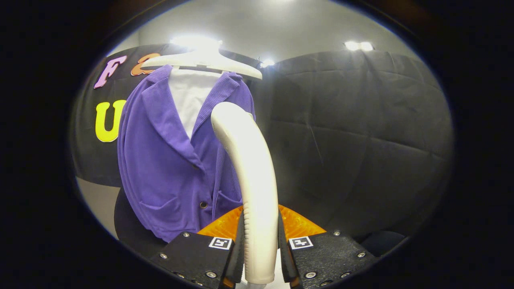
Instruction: Iron the clothes twice with a garment steamer, once on the left side and once on the right side.
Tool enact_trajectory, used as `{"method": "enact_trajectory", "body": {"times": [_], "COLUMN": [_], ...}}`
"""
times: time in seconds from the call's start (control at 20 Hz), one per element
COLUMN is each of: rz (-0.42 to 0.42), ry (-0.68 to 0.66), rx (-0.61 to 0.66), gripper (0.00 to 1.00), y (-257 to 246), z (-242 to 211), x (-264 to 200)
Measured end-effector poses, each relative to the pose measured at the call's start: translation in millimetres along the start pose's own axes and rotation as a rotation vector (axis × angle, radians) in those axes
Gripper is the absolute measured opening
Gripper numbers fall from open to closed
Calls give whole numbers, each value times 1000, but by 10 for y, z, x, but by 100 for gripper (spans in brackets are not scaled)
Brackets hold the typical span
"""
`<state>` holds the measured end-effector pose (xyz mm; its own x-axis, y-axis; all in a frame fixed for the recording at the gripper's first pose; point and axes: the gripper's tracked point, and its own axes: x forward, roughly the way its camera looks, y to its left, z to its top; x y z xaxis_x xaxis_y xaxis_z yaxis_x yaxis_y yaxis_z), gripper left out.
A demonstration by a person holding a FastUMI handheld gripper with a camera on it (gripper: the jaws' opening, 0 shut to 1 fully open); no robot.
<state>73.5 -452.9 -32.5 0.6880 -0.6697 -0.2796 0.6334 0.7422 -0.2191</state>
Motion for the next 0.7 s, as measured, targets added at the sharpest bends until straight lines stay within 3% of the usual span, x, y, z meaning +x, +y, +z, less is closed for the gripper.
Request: {"method": "enact_trajectory", "body": {"times": [0.25,0.7], "rz": [-58,-117], "ry": [-115,-200], "rx": [27,2], "gripper": [37,37], "y": [79,413], "z": [535,1026], "x": [291,722]}}
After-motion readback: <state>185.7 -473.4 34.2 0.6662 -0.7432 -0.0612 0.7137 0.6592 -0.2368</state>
